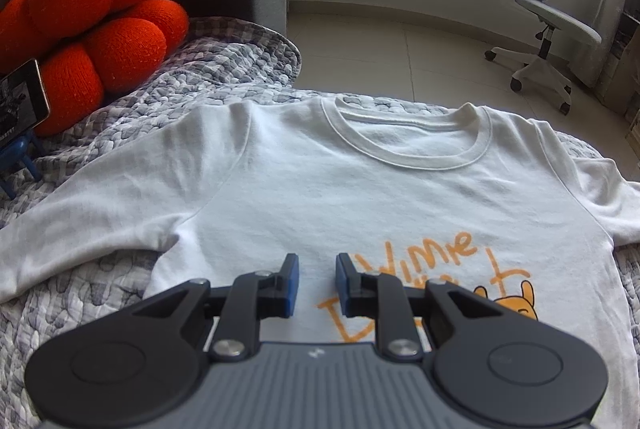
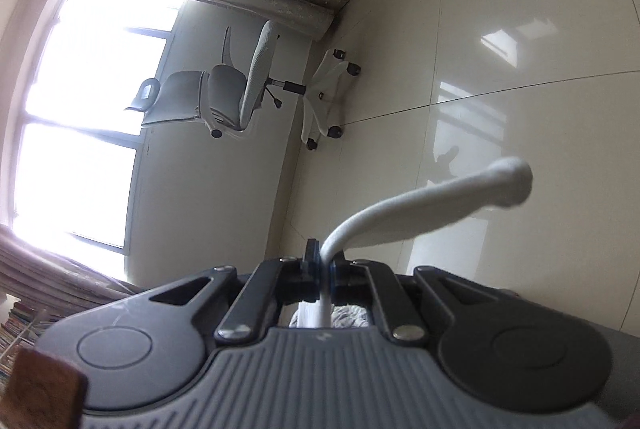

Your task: Fold clothes

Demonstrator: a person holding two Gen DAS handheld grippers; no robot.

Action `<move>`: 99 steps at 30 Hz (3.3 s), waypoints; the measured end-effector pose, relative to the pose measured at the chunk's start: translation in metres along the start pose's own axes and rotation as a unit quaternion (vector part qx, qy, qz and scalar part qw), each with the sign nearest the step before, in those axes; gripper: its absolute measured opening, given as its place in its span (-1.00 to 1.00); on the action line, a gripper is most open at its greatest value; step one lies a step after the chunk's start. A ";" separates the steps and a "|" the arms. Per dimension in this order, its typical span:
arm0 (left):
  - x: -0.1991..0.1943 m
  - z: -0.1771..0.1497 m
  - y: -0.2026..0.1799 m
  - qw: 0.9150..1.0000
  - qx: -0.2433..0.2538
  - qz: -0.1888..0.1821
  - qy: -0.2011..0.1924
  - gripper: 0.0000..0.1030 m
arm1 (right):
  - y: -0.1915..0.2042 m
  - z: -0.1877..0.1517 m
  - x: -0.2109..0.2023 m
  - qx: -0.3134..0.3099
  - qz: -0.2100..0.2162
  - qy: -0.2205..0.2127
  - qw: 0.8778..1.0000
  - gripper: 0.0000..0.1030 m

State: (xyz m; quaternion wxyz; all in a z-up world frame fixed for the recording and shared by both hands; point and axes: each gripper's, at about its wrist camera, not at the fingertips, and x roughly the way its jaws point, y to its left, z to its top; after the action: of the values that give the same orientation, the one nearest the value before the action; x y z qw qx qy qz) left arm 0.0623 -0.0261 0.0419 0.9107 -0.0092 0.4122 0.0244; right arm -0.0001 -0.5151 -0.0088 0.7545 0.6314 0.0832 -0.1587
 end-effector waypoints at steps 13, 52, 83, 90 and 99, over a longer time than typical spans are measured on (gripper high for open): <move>0.002 0.004 0.041 0.999 -0.052 0.001 0.003 -0.61 | 0.076 -0.034 -0.016 -0.195 0.029 -0.050 0.979 -0.87; -0.010 0.020 0.116 0.968 -0.243 -0.058 -0.031 -0.61 | 0.132 -0.449 -0.028 -0.892 0.162 0.168 0.388 0.23; 0.012 0.021 0.144 0.948 -0.285 -0.141 -0.003 -0.43 | 0.163 -0.427 -0.046 -0.751 0.251 0.328 0.515 -0.70; 0.019 0.035 0.135 0.965 -0.232 -0.122 -0.024 -0.44 | 0.180 -0.285 0.035 -0.668 0.099 0.264 0.689 -0.69; 0.037 0.041 0.105 0.986 -0.149 -0.075 -0.026 -0.75 | 0.131 -0.240 0.077 -0.618 -0.002 0.275 0.737 -0.77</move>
State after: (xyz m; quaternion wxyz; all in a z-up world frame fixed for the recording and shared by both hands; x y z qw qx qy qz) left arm 0.1116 0.0813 0.0415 0.9087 -0.1754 0.3783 0.0178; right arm 0.1347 -0.2706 0.0417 0.9226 0.0427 0.3682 0.1064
